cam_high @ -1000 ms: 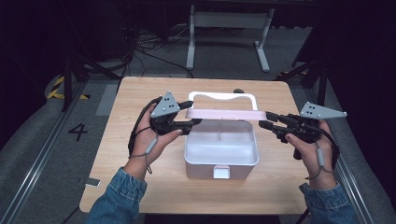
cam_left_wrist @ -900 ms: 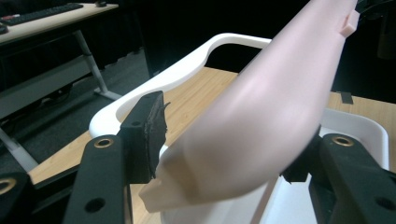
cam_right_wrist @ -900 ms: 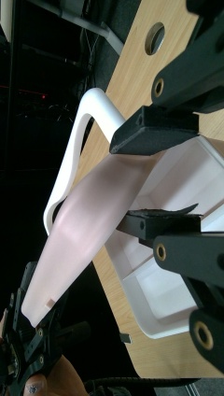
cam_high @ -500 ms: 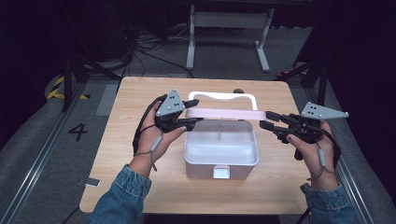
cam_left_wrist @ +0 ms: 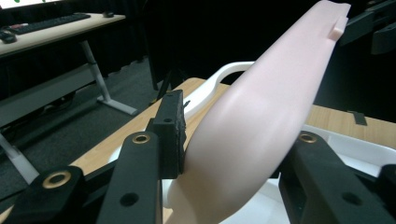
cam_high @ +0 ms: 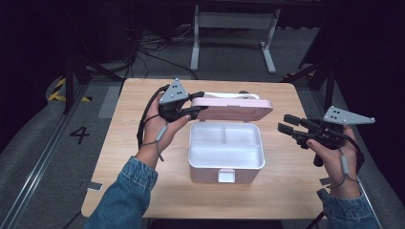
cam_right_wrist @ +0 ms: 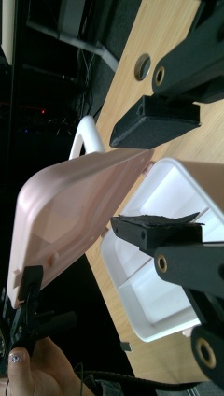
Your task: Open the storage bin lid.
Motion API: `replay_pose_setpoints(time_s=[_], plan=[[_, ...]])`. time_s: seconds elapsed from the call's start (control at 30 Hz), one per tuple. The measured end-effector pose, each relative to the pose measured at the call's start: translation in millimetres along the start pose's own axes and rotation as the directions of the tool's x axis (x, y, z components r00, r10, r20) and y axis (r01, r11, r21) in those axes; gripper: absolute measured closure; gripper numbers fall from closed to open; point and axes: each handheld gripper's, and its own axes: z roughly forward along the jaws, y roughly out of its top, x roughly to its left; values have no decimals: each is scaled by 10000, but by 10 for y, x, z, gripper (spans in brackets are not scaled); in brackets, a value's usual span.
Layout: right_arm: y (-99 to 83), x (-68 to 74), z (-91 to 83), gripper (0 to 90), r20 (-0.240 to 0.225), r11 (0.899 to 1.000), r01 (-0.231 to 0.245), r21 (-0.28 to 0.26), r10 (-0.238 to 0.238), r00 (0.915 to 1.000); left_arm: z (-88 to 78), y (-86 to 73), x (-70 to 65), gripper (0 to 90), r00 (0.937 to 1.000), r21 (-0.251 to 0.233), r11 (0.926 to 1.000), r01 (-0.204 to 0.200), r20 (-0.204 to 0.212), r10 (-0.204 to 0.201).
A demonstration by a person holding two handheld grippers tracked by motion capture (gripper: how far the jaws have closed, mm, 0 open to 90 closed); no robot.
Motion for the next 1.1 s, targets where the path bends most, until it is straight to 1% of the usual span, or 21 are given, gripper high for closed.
replay_pose_setpoints(time_s=[0.13, 0.23, 0.4, 0.47, 0.5, 0.73, 0.83, 0.9, 1.0, 1.1], plan=[[-28, -67, -108, 559, 260, 9999, -130, -2, 130, 9996, 51, 14, 86, 636, 10000, -79, 9999, 68, -39, -68], [-42, -103, -177, 559, 448, 9997, -224, -121, 229, 9987, 100, 40, 143, 639, 9998, -2, 9999, 141, -136, -141], [-90, -152, -272, 559, 730, 9993, -370, -92, 376, 9966, 174, 66, 245, 642, 9996, 90, 9998, 200, -215, -198], [-118, -164, -306, 559, 824, 9990, -450, -38, 451, 9956, 207, 66, 278, 643, 9990, 22, 9993, 375, -225, -374], [-133, -171, -323, 559, 894, 9989, -474, -17, 473, 9949, 216, 68, 304, 643, 9992, 70, 9994, 349, -209, -348], [-226, -195, -447, 559, 1297, 9975, -700, 124, 678, 9892, 303, 55, 425, 644, 9973, -44, 9975, 709, -172, -709], [-259, -194, -471, 558, 1419, 9967, -783, 201, 747, 9871, 336, 51, 461, 643, 9966, -37, 9968, 794, -209, -795], [-269, -194, -475, 558, 1444, 9965, -802, 235, 760, 9866, 348, 49, 482, 641, 9967, -5, 9970, 774, -245, -774], [-304, -194, -465, 556, 1520, 9957, -807, 445, 731, 9857, 382, 44, 515, 638, 9953, 21, 9957, 931, -272, -930], [-321, -196, -449, 546, 1517, 9952, -828, 518, 742, 9856, 408, 47, 545, 635, 9938, 87, 9943, 1066, -314, -1063]])
